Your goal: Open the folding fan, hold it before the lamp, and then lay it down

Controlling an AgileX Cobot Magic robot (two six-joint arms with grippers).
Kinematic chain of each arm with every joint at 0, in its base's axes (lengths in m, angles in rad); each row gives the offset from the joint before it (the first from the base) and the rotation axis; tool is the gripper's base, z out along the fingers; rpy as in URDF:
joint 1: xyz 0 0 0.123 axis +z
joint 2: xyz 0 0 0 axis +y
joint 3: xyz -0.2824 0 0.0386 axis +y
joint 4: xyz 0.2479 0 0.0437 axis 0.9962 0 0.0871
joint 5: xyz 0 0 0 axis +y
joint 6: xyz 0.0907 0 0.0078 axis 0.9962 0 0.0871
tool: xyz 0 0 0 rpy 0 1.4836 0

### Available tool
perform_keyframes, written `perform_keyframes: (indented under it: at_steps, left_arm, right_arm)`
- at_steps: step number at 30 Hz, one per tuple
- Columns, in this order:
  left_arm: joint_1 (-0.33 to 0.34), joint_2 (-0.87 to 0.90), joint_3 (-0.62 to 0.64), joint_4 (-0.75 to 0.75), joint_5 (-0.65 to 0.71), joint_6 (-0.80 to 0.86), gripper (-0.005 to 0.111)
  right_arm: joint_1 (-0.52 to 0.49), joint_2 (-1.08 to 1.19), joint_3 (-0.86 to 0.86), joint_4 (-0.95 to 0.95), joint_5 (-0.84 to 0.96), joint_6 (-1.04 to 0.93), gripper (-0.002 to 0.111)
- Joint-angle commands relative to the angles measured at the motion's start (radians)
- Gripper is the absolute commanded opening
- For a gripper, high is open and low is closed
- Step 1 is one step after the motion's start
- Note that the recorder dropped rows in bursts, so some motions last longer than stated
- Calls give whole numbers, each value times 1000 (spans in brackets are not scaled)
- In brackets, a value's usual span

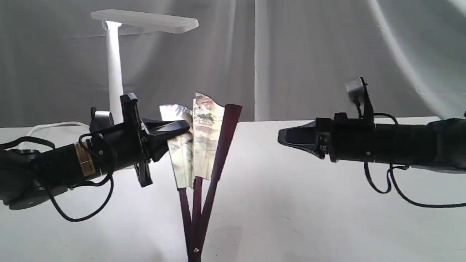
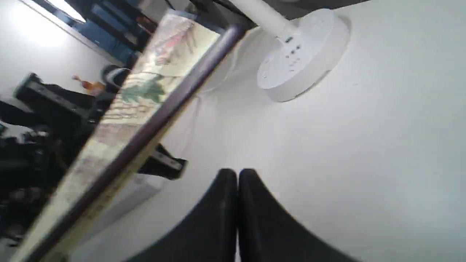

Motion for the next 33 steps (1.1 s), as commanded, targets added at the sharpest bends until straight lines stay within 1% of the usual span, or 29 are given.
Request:
perform_keyframes:
  at_steps: [1, 3, 4, 5, 6, 7, 8, 9, 10, 11, 12, 16, 18, 19, 21, 22, 24, 25, 27, 28, 30, 32, 33]
  left_arm:
    - [2, -11, 6, -3, -16, -21, 0]
    - [2, -11, 6, -2, -16, -21, 0]
    - [2, -11, 6, -2, -16, -21, 0]
    - [2, -11, 6, -2, -16, -21, 0]
    - [2, -11, 6, -2, -16, -21, 0]
    - [2, -11, 6, -2, -16, -16, 0]
    - [2, -11, 6, 0, -16, -16, 0]
    - [2, -11, 6, 5, -16, -16, 0]
    - [2, -11, 6, 7, -16, -16, 0]
    - [2, -11, 6, 7, -16, -16, 0]
    - [2, -11, 6, 7, -16, -16, 0]
    - [2, -11, 6, 6, -16, -3, 0]
    - [2, -11, 6, 6, -16, 1, 0]
    - [2, -11, 6, 6, -16, 1, 0]
    - [2, -11, 6, 8, -16, 1, 0]
    - [2, -11, 6, 8, -16, 1, 0]
    - [2, -11, 6, 12, -16, 1, 0]
    - [2, -11, 6, 17, -16, 1, 0]
    - [2, -11, 6, 32, -16, 1, 0]
    - [2, -11, 6, 37, -16, 1, 0]
    - [2, -11, 6, 41, -16, 1, 0]
    - [2, -11, 6, 41, -16, -1, 0]
    - [2, -11, 6, 41, -16, -1, 0]
  right_arm:
    - [8, -10, 6, -21, -250, -101, 0]
    - [28, -28, 6, -83, -537, -55, 0]
    - [46, -39, 6, -144, -696, -5, 0]
    - [63, -47, 6, -227, -819, 56, 0]
    - [88, -60, 9, -334, -971, 170, 0]
    - [99, -68, 18, -414, -1039, 236, 0]
    - [116, -84, 33, -472, -1150, 336, 0]
    - [131, -103, 50, -489, -1244, 377, 0]
    - [145, -124, 62, -485, -1321, 375, 0]
    - [157, -145, 66, -487, -1380, 355, 0]
    - [167, -163, 66, -482, -1406, 281, 0]
    - [202, -230, 66, -406, -1447, 65, 0]
    - [232, -258, 66, -380, -1492, -79, 0]
    - [254, -266, 66, -337, -1556, -167, 0]
    - [306, -270, 48, -204, -1794, -365, 0]
    - [324, -260, 32, -173, -1900, -435, 0]
    - [339, -234, -25, -95, -2095, -519, 0]
    - [339, -223, -56, -54, -2151, -557, 0]
    - [326, -213, -103, 18, -2203, -620, 0]
    - [320, -213, -117, 18, -2205, -608, 0]
    - [315, -226, -103, 18, -2188, -445, 0]
    - [315, -247, -66, 18, -2065, -266, 0]
    - [315, -261, -40, 18, -1965, -176, 0]
